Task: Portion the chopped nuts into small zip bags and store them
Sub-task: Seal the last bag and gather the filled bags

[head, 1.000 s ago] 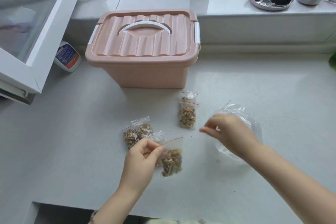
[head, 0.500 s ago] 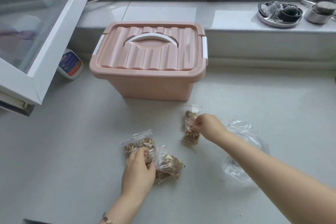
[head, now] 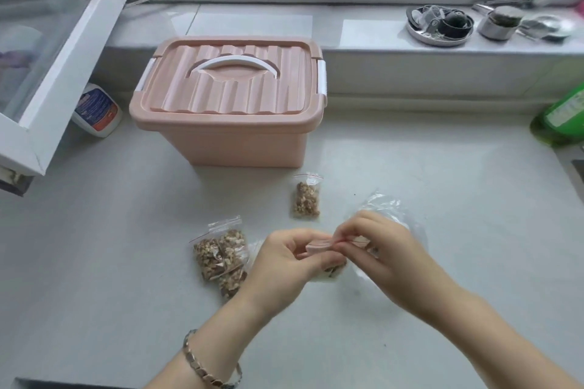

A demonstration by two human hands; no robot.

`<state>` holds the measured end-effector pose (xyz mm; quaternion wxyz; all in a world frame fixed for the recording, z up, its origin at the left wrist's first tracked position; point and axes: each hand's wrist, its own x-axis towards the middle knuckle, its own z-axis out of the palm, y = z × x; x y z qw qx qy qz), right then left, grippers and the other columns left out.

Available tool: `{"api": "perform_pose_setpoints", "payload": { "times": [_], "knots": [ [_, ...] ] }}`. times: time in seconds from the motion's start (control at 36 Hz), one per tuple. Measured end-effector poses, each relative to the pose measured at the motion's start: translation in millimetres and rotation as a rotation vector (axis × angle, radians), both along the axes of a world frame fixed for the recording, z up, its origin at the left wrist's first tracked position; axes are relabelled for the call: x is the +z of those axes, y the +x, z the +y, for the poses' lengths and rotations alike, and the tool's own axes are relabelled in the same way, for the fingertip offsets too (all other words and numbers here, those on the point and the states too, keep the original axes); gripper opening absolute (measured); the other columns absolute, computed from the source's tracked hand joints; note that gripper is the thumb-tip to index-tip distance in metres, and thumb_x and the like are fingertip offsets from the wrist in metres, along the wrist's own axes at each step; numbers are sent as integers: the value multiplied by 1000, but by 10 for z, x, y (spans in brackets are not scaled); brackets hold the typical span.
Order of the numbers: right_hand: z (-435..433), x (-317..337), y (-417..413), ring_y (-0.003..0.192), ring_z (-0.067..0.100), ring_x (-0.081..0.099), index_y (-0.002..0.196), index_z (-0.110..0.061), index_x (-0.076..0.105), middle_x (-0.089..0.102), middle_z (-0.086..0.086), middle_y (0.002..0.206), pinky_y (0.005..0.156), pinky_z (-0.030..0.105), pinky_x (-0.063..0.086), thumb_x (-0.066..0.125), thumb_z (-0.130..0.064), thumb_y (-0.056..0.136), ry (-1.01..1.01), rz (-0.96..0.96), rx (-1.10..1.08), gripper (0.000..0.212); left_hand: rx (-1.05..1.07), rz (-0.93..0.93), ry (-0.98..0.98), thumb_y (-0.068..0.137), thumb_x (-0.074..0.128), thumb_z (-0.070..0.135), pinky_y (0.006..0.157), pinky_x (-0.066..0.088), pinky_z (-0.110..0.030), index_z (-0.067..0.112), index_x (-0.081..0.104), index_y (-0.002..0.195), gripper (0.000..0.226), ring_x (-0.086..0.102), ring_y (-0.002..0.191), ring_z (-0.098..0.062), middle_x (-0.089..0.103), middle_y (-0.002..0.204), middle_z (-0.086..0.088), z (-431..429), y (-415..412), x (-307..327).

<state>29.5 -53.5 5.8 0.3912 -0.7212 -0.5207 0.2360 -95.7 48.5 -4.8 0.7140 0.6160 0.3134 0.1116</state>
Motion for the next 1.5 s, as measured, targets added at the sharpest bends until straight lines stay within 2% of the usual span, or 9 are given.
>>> {"api": "perform_pose_setpoints", "payload": {
  "times": [0.08,0.22,0.31,0.42,0.53,0.75,0.94,1.11,1.5],
  "knots": [
    [-70,12,-56,74,2,61,79,-34,62,62,-16,79,62,16,49,66,-21,84,-13,225,-144,14,74,-16,24,74,71,9,71,53,-23,11,76,71,6,67,72,-13,73,75,-4,-85,2,0],
    [-153,14,-124,68,8,66,74,-25,71,72,-5,74,64,28,54,78,-19,69,-73,472,-265,10,138,-20,-4,67,71,25,87,53,-41,0,74,84,31,68,91,-29,73,88,-14,-144,-59,24],
    [-171,50,-188,61,9,64,64,-21,73,71,0,67,56,23,52,75,-30,63,-23,550,-289,9,150,-27,-60,68,69,22,85,54,-35,-4,73,88,33,68,92,-28,72,91,-15,-177,-97,54],
    [-179,63,-213,52,4,59,66,-14,70,68,-2,60,51,16,47,70,-2,75,9,612,-332,15,254,-11,-169,62,69,20,71,54,-31,2,74,77,24,67,76,-23,72,85,-18,-217,-137,76],
    [-217,61,-216,49,5,55,66,-12,68,65,-1,56,50,16,46,66,4,77,14,711,-366,19,239,-19,-196,63,66,18,58,53,-21,9,75,65,13,64,59,-12,72,69,-8,-207,-169,131],
    [-265,71,-175,46,5,53,69,-6,66,63,-1,54,51,14,46,64,6,77,30,776,-398,15,300,-101,-135,66,64,12,58,54,-20,7,73,66,10,68,61,-15,72,69,-8,-198,-207,161],
    [-284,39,-183,54,6,57,69,-10,65,65,-3,58,55,14,46,66,3,78,0,725,-343,16,311,-35,225,80,64,11,60,53,-18,16,69,69,13,68,62,-10,71,65,0,-261,-217,146],
    [-207,70,-188,79,4,64,78,-33,67,68,-14,80,70,19,49,69,-41,71,57,236,-111,10,164,-33,535,79,60,38,65,55,-27,22,69,78,18,67,66,-9,70,73,8,-276,-270,95],
    [-128,109,-194,62,2,59,70,-28,68,63,-18,66,60,10,41,65,-26,70,203,109,14,4,115,-56,682,82,57,33,62,51,-30,23,64,85,13,64,67,-5,67,76,9,-249,-331,124]
  ]
}}
